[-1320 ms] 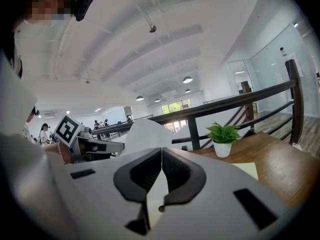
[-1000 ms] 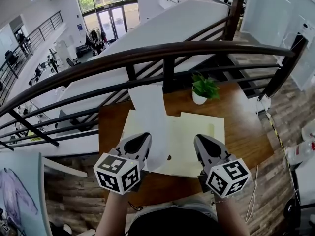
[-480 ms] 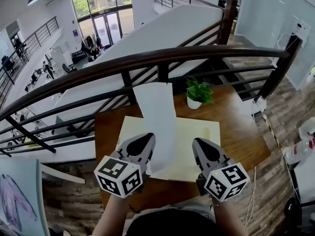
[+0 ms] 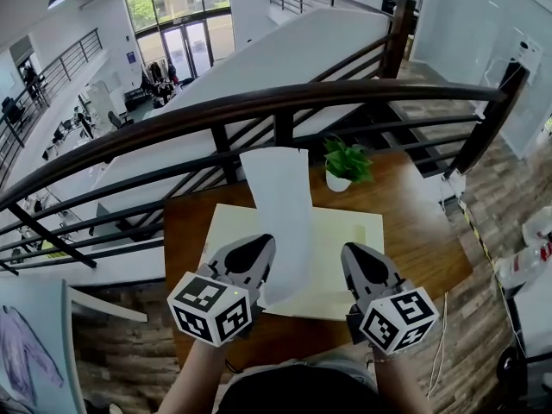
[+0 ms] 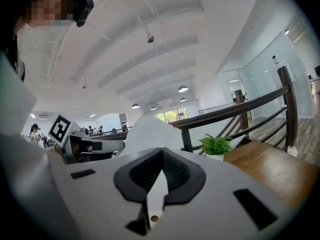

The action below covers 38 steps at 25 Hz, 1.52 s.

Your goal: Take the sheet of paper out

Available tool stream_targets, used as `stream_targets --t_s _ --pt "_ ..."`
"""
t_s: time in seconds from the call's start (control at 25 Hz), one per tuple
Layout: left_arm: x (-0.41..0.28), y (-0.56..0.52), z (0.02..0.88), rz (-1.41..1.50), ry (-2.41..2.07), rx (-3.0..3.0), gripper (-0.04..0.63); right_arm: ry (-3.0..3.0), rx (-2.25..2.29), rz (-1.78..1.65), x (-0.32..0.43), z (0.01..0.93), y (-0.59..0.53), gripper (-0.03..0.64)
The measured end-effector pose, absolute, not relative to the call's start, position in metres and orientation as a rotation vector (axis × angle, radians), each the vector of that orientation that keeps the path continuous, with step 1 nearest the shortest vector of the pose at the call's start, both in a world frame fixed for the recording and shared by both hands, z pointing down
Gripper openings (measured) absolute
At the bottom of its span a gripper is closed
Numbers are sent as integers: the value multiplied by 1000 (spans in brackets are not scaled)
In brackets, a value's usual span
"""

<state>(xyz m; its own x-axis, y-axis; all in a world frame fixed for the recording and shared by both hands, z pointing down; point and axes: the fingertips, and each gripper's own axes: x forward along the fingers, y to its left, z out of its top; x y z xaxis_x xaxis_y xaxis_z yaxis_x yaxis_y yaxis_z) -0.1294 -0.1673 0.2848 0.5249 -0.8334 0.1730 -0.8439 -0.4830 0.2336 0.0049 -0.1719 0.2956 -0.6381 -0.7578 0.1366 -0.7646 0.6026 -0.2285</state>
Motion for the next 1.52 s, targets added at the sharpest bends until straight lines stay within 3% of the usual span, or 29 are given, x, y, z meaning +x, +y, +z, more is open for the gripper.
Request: stream_targets --t_s 1.52 --pt "-127 -171 293 38 -1368 2472 25 -2713 1313 377 13 309 -174 26"
